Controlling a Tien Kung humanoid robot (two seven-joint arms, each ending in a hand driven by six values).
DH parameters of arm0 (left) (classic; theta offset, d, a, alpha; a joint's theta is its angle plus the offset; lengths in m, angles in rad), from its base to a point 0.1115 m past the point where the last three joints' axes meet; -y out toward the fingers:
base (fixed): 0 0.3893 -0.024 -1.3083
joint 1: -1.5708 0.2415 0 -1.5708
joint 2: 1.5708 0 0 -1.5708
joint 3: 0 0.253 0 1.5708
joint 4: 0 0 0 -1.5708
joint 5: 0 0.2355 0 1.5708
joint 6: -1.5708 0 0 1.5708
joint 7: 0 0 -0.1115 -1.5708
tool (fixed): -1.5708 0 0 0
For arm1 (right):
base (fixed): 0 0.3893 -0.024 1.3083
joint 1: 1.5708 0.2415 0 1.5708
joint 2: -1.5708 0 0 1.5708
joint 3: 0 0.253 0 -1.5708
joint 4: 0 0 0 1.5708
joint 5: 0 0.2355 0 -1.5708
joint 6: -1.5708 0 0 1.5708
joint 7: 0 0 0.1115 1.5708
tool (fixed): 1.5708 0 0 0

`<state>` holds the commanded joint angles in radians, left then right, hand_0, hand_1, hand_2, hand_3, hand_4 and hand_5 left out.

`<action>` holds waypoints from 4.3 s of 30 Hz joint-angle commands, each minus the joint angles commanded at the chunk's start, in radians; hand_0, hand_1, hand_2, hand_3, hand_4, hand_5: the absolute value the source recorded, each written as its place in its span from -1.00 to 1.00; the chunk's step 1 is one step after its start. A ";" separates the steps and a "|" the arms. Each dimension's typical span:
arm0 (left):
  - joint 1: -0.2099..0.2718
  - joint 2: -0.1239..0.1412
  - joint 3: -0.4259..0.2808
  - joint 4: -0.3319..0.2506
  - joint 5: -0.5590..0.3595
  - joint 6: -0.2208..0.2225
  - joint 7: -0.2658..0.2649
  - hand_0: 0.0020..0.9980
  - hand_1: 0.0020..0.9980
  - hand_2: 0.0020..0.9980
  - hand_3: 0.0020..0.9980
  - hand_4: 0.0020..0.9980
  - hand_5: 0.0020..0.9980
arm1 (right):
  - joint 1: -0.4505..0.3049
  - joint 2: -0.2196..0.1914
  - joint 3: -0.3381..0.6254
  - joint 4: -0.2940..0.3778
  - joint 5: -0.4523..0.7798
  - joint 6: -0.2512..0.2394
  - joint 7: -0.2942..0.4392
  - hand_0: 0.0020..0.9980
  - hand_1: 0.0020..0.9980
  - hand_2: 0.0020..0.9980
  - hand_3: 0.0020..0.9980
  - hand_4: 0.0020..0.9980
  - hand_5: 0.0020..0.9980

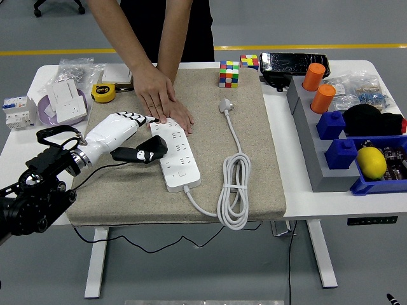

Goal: Pick up the plug,place it near the board,insert it into the board,press the button

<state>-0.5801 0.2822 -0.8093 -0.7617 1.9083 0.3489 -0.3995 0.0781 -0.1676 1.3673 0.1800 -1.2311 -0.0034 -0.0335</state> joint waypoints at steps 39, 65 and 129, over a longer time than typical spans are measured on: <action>0.450 -0.110 -0.354 -0.610 -0.220 -0.330 0.422 1.00 1.00 1.00 1.00 1.00 1.00 | -0.016 0.011 0.028 0.000 -0.008 -0.001 0.004 0.71 0.57 0.54 0.62 1.00 1.00; 0.345 -0.052 -0.193 -0.586 -0.014 -0.307 0.427 1.00 1.00 1.00 0.98 1.00 1.00 | -0.011 0.007 0.022 0.000 -0.008 -0.002 0.003 0.71 0.57 0.54 0.62 1.00 1.00; 0.295 -0.016 -0.064 -0.850 -0.093 -0.283 0.710 0.17 0.16 0.08 0.81 0.73 0.25 | -0.007 0.002 0.014 0.000 0.000 -0.005 0.000 0.71 0.57 0.54 0.62 1.00 1.00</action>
<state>-0.2848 0.2658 -0.8734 -1.6116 1.8152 0.0655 0.3103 0.0716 -0.1658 1.3817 0.1800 -1.2308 -0.0082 -0.0330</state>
